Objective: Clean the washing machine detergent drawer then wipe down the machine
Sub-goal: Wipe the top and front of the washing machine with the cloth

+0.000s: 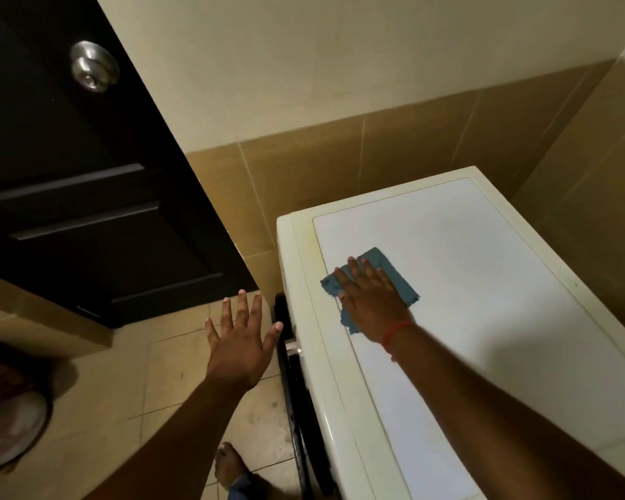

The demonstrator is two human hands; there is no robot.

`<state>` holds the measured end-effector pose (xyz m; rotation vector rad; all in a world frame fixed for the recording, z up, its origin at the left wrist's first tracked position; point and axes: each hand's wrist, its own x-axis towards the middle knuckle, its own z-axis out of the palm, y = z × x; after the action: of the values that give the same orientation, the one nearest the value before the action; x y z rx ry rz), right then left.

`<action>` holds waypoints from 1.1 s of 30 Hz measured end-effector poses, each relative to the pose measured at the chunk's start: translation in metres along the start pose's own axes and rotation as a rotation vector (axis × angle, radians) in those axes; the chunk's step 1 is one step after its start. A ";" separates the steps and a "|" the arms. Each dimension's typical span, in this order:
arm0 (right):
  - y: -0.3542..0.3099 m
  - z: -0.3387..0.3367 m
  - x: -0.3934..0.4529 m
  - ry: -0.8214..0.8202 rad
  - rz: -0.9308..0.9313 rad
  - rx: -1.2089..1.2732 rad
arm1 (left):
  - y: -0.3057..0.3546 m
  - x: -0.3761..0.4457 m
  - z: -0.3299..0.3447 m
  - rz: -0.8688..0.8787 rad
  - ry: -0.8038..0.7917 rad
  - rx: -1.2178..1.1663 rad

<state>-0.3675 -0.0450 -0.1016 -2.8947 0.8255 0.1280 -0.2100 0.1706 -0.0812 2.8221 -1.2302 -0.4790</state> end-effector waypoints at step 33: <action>-0.087 0.006 0.018 0.013 0.073 0.048 | 0.002 0.019 -0.003 0.001 -0.003 -0.078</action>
<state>-0.3068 0.0198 -0.1009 -2.8249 0.9233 0.0957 -0.1984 0.1555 -0.0828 2.7574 -1.1865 -0.5192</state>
